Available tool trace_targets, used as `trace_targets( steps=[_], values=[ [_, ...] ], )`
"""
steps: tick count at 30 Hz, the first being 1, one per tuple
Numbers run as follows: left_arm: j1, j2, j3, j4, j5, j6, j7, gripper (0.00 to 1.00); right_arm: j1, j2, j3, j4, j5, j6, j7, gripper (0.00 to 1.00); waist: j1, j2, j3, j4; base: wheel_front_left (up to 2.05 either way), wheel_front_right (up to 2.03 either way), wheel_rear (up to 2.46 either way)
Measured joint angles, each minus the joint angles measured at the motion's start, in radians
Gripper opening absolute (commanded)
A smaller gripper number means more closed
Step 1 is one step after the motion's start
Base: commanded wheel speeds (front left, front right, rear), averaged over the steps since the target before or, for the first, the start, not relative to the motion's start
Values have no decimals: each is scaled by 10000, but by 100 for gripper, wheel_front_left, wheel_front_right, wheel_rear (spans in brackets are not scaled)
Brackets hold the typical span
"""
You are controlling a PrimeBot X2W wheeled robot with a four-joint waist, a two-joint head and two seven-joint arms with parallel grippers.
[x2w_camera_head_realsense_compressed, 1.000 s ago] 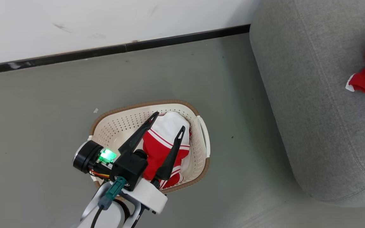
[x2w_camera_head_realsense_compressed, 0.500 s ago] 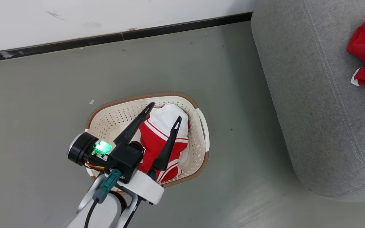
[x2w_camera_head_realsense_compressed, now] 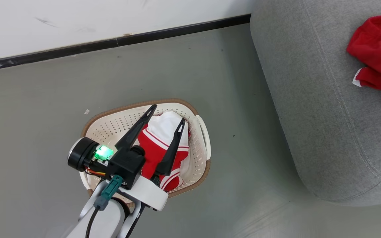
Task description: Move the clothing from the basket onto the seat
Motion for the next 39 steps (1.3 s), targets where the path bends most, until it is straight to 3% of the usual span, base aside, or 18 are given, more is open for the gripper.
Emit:
trace_targets(
  steps=[15, 27, 39],
  values=[
    [0, -17, 224, 219, -98, 21, -297, 100, 2254, 489, 368, -1661, 17, 0, -15, 100, -1, 0, -337, -610, 0, 0, 0],
    [10, -31, 489, 508, -255, 59, -671, 100, 3009, 382, 763, -3189, 98, 2, -15, 100, -1, 0, -847, -1155, 0, 0, 0],
    [845, 56, 1613, 1172, -823, 644, -1172, 100, 3050, 240, 2167, -4777, 61, 0, 10, 100, -1, 0, -1813, -1226, 0, 0, 0]
  ],
)
